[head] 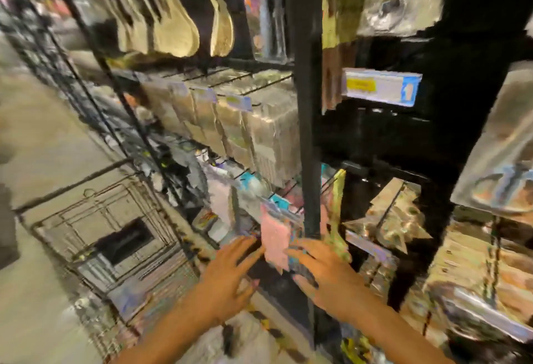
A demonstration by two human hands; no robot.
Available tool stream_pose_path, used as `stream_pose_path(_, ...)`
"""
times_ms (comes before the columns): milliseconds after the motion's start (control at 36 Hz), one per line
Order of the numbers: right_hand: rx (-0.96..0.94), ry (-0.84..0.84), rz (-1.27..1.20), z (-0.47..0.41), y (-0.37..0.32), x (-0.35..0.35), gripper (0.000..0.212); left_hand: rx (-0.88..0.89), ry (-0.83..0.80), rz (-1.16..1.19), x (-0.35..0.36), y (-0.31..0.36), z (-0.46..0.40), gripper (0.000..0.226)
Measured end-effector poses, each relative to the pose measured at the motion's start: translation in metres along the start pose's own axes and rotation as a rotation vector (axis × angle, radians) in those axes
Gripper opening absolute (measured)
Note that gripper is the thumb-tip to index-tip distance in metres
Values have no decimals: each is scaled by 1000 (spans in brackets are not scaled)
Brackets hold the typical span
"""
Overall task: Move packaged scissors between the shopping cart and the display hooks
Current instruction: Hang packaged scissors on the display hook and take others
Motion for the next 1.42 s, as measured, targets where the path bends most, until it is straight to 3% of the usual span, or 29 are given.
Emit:
stream_pose_path(222, -139, -287, -12, -83, -70, 84, 55, -288, 108, -18, -14, -108, 92, 64)
stream_pose_path(444, -156, -465, -17, -166, -123, 174, 61, -549, 52, 10, -18, -224, 183, 66)
stream_pose_path(611, -177, -575, -50, -220, -172, 250, 59, -640, 69, 57, -11, -306, 245, 67)
stream_pose_path(778, -149, -695, -44, -250, -202, 314, 59, -704, 149, 85, -21, -349, 278, 60)
stream_pose_path(833, -121, -728, -49, -256, -208, 328, 58, -754, 106, 110, -12, -366, 286, 62)
stream_pose_path(1083, -74, -834, -50, -285, -185, 388, 61, -911, -41, 173, 26, -429, 280, 75)
stream_pose_path(1417, -103, -978, -39, -394, -140, 486, 63, -1060, -185, 258, 65, -510, 198, 67)
Point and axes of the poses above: each hand's wrist, its own z-axis away from the middle knuckle, its own x-axis out of the palm, y = z × x, the point moved 6 cm from there along -z, towards the middle knuckle, and after that the axes turned 8 degrees about -x, right-handed, at the moved point
